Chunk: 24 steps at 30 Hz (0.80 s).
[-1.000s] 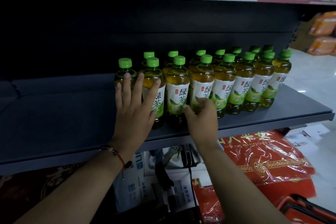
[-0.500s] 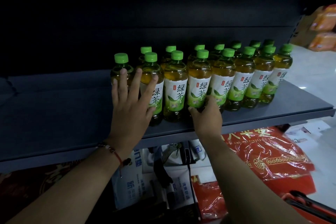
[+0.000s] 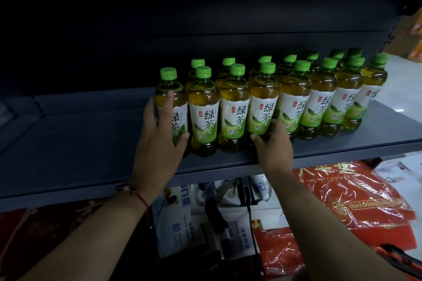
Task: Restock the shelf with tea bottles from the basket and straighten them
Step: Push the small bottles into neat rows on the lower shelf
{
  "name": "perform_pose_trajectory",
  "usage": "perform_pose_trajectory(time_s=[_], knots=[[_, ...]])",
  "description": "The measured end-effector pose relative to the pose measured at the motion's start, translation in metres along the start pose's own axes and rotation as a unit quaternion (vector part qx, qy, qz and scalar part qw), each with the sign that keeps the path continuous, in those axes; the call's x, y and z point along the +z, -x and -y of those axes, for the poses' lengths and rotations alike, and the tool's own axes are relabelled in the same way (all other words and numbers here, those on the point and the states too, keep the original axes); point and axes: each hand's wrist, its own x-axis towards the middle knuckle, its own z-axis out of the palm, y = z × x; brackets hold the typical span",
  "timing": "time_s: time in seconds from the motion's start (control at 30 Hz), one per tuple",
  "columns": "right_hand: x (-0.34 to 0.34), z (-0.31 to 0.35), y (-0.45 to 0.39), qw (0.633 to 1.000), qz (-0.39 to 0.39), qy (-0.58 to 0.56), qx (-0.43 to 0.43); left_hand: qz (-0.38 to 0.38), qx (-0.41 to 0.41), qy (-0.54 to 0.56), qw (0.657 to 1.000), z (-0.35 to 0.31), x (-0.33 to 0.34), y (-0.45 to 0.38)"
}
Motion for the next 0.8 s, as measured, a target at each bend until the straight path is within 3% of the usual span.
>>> perform_pose_trajectory(time_s=[0.8], knots=[[0.0, 0.002, 0.003, 0.999, 0.04, -0.02, 0.001, 0.012, -0.007, -0.005, 1.0, 0.007, 0.012, 0.004]])
